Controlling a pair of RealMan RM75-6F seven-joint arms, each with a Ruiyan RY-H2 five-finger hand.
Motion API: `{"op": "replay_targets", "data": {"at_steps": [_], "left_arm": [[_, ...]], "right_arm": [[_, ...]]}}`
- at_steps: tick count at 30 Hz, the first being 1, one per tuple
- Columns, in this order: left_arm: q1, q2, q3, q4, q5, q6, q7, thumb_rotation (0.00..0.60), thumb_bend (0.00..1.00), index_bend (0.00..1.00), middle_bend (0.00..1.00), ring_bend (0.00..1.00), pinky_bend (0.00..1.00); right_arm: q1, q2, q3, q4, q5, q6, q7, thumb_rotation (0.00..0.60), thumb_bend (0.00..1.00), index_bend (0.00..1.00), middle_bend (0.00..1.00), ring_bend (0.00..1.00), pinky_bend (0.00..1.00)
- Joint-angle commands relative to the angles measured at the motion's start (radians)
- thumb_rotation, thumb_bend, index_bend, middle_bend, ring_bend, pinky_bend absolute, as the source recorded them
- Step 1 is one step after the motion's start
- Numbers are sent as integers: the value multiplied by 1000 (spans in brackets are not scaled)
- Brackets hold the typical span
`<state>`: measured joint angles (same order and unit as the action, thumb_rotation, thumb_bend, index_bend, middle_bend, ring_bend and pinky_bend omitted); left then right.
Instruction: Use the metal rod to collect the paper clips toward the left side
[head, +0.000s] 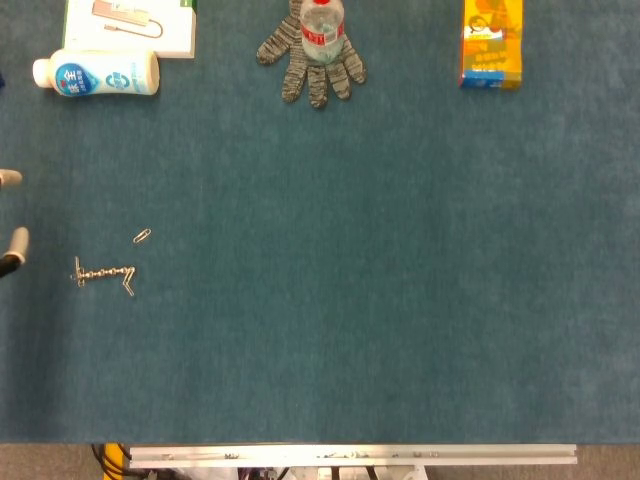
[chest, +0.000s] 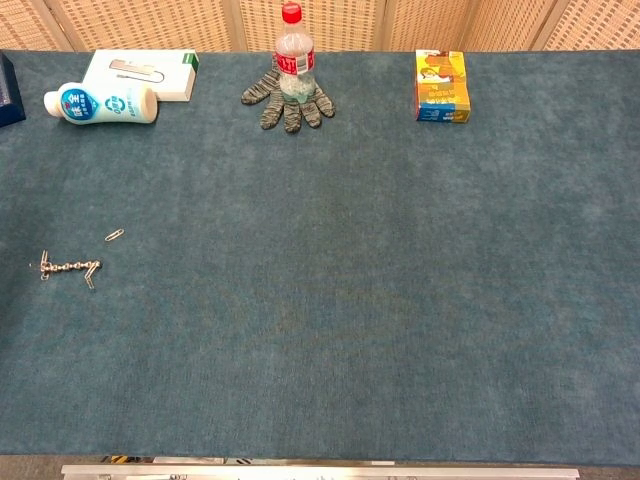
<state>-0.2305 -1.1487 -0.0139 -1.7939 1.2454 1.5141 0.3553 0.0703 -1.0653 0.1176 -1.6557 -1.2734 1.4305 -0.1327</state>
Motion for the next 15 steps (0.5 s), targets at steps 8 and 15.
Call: {"op": "replay_targets", "data": {"at_steps": [8,15], "left_arm": [[65,40,11,27,50,42,-38,600,317,326,122,46,46],[76,37,4,38,64,27,-41,600,318,329,122,46,48]], "right_arm": [[-38,10,-24,-75,9,30,-38,600,1,307,67,0,0],[-42,55,-14,-125,-23,66,-68,600,1,307,67,0,0]]}}
